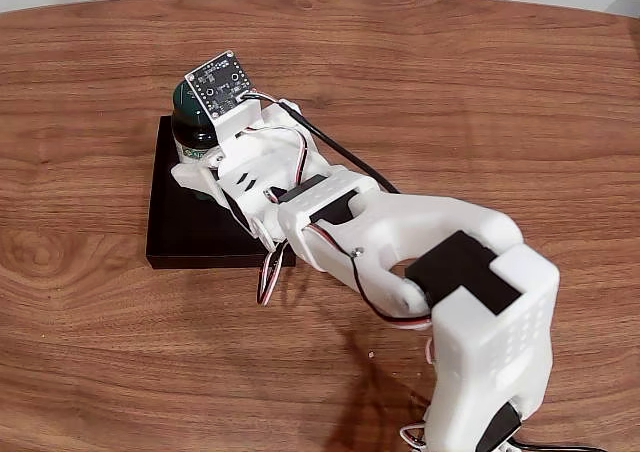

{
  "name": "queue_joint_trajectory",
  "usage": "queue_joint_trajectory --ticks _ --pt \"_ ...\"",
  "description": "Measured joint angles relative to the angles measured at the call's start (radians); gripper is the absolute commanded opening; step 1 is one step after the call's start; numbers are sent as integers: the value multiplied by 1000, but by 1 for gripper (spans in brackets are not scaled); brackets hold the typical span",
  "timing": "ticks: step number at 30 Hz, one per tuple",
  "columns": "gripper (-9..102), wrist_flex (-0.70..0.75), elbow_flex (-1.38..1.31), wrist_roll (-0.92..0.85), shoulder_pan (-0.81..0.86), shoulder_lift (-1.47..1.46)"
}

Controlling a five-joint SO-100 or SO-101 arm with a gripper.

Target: Pick up the pill bottle and place it in the black box.

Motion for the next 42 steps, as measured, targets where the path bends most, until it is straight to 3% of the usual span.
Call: queue_joint_trajectory --ticks 8,24,42 --pt "22 0 -2 0 0 0" --pt "39 0 -2 14 -3 0" --pt "45 0 95 14 14 81"
